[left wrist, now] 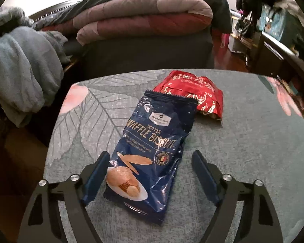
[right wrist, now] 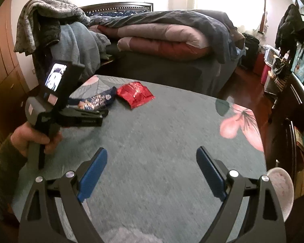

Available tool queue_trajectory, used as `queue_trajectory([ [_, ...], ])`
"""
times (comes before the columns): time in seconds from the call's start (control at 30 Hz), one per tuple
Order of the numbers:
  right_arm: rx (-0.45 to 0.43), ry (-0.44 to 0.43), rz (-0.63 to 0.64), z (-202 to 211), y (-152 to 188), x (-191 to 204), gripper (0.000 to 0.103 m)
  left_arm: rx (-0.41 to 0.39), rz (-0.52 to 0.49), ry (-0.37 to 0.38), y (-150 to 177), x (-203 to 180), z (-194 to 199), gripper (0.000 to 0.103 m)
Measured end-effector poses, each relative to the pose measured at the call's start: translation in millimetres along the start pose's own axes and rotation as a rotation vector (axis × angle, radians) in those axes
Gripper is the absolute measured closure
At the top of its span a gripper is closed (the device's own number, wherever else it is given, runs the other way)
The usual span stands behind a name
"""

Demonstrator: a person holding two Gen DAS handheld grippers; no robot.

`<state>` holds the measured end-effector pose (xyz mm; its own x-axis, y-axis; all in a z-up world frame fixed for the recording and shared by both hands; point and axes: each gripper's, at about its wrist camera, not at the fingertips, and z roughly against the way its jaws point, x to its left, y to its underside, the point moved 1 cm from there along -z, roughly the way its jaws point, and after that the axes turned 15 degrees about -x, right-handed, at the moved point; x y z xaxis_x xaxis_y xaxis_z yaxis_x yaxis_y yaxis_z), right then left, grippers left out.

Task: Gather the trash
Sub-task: 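Grasp the blue waffle biscuit bag with the left tool while the right tool grasps the red packet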

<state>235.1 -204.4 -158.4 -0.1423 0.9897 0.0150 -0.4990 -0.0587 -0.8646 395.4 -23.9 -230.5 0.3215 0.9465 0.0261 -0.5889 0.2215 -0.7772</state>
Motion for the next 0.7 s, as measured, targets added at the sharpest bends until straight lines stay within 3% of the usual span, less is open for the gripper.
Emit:
queue_trajectory([
  [0.3,0.017,0.003,-0.081,-58,-21,-2,0.013,-0.025,0.019,0.002,1,11,6,0.059],
  [0.4,0.022,-0.018,-0.084,-83,-28,0,0.013,-0.037,0.031,-0.004,2,16,13,0.077],
  [0.5,0.049,-0.030,-0.058,-115,-35,7,0.011,-0.030,0.102,0.011,4,28,20,0.083],
  [0.7,0.084,-0.074,0.064,-178,-42,28,0.004,-0.046,0.166,0.008,9,47,39,0.084],
])
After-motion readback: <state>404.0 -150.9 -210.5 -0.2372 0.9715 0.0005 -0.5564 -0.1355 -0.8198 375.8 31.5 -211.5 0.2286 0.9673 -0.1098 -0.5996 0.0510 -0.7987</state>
